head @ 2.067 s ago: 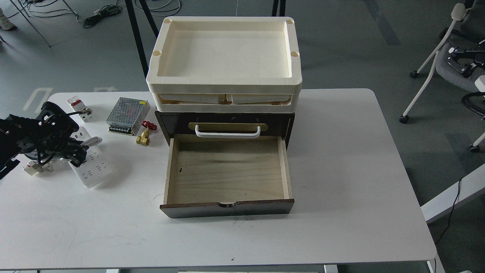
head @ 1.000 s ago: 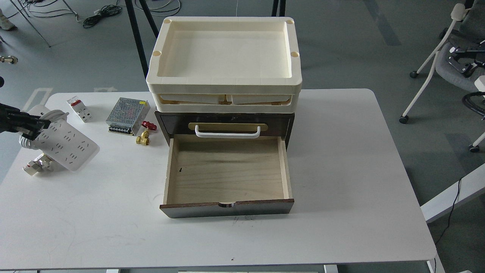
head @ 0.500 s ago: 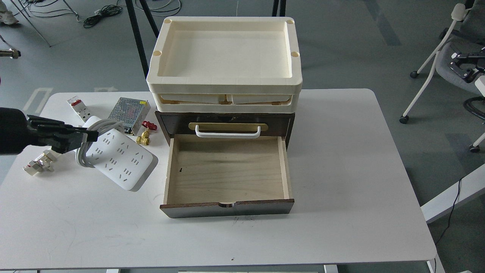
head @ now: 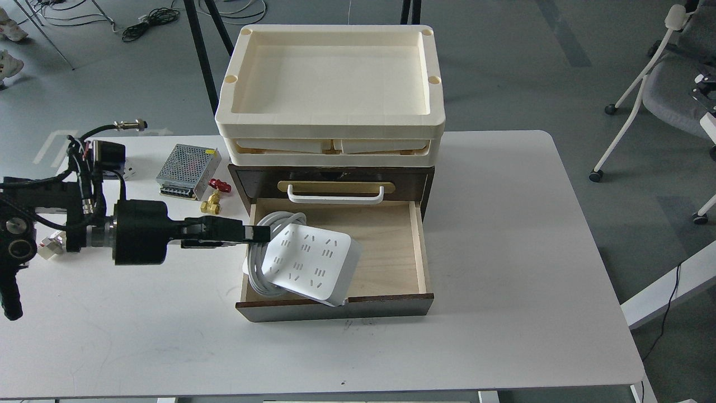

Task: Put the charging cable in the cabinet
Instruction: 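Carry the power strip with the left gripper over the open drawer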

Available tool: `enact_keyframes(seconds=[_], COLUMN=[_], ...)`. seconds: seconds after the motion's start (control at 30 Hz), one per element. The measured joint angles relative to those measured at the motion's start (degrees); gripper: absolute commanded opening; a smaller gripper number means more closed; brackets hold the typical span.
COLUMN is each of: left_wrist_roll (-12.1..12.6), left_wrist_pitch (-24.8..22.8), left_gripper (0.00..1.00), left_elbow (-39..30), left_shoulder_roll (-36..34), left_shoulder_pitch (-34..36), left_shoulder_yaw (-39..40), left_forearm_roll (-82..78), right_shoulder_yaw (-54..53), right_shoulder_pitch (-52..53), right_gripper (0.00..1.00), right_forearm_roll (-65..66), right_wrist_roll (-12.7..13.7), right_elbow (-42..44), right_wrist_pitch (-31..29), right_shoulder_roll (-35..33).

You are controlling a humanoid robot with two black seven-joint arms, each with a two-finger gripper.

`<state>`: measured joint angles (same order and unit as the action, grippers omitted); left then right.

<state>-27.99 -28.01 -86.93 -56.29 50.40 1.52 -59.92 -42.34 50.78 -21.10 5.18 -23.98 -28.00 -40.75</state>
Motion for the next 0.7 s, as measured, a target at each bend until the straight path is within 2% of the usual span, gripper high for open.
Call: enact_keyframes(seconds=[0.13,0.53,0.7], left_wrist_roll=[0.0,0.0,0.0], left_wrist_pitch=[0.0,0.0,0.0], left_gripper=[0.00,0.00,0.00], left_elbow=[3.8,6.5,12.9], left_shoulder_roll=[4.3,4.9,9.0], left_shoulder_pitch=[-3.0,-3.7,-5.5], left_shoulder_yaw=[0.6,5.6,5.8], left_forearm_roll=[3.4,14.0,15.9], right_shoulder_yaw=[0.0,-0.2,-0.2], right_shoulder_pitch=[-0.8,-1.8,-2.3], right_gripper=[1.00,1.00,1.00], right_forearm_roll=[-0.1,-0.2,-0.2], right_wrist_roll=[0.0,0.0,0.0], right_elbow=[-0.4,-0.5,-0.4], right_wrist_pitch=[0.0,0.0,0.0], right_shoulder_roll=[-0.1,-0.1,-0.1])
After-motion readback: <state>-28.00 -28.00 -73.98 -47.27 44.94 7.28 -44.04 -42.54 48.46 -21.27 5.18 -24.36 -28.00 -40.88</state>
